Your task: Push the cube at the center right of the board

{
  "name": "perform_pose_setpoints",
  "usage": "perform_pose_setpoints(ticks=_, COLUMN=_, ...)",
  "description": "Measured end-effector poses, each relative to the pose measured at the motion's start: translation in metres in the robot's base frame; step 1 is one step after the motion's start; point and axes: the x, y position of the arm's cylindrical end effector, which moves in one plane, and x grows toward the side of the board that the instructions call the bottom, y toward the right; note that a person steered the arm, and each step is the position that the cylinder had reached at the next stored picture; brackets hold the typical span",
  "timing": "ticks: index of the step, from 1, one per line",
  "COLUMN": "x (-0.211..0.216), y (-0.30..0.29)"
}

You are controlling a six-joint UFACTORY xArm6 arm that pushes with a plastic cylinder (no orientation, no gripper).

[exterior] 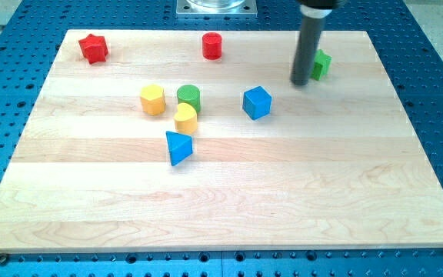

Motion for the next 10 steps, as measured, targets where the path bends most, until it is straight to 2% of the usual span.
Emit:
perform_pose_setpoints(ticks=2, x=-0.036, y=0.019)
perform_pose_setpoints(ticks=6, x=-0.012, y=-0.028)
perform_pose_setpoints(ticks=10, x=-0.016, y=-0.027)
